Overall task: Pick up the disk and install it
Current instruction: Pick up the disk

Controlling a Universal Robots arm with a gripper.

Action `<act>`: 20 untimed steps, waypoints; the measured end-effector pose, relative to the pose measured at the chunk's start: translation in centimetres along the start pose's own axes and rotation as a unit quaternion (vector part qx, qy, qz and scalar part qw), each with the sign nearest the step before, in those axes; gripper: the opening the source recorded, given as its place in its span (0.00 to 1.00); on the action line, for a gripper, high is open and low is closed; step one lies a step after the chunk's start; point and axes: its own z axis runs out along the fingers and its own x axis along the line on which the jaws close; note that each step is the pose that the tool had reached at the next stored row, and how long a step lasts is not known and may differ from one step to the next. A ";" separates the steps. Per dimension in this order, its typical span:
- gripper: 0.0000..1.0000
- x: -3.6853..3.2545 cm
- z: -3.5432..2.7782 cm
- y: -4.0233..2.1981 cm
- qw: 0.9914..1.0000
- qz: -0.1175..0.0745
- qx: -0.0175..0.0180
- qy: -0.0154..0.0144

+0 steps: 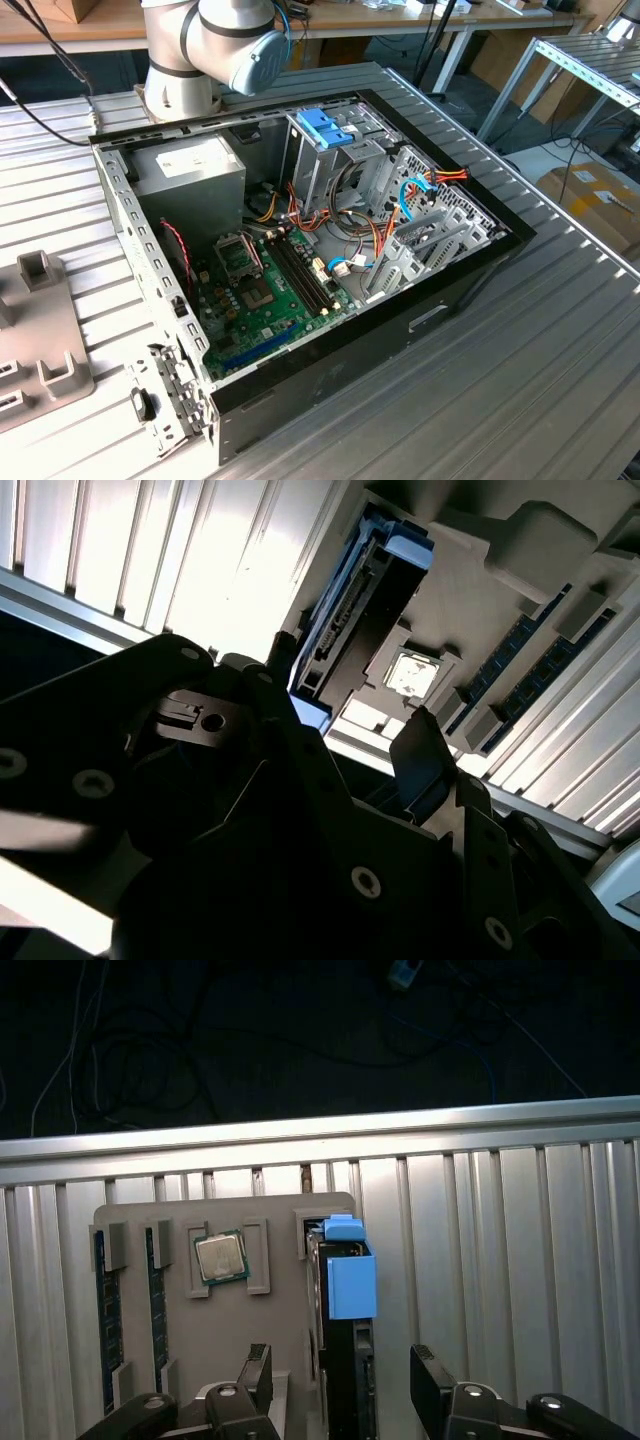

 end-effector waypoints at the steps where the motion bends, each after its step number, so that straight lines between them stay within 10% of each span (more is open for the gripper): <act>1: 0.66 0.00 0.00 0.00 1.000 0.000 0.000 0.000; 9: 0.66 0.01 0.70 -0.01 1.000 0.000 0.000 0.000; 20: 0.66 0.06 3.29 -0.05 1.000 0.000 0.000 0.000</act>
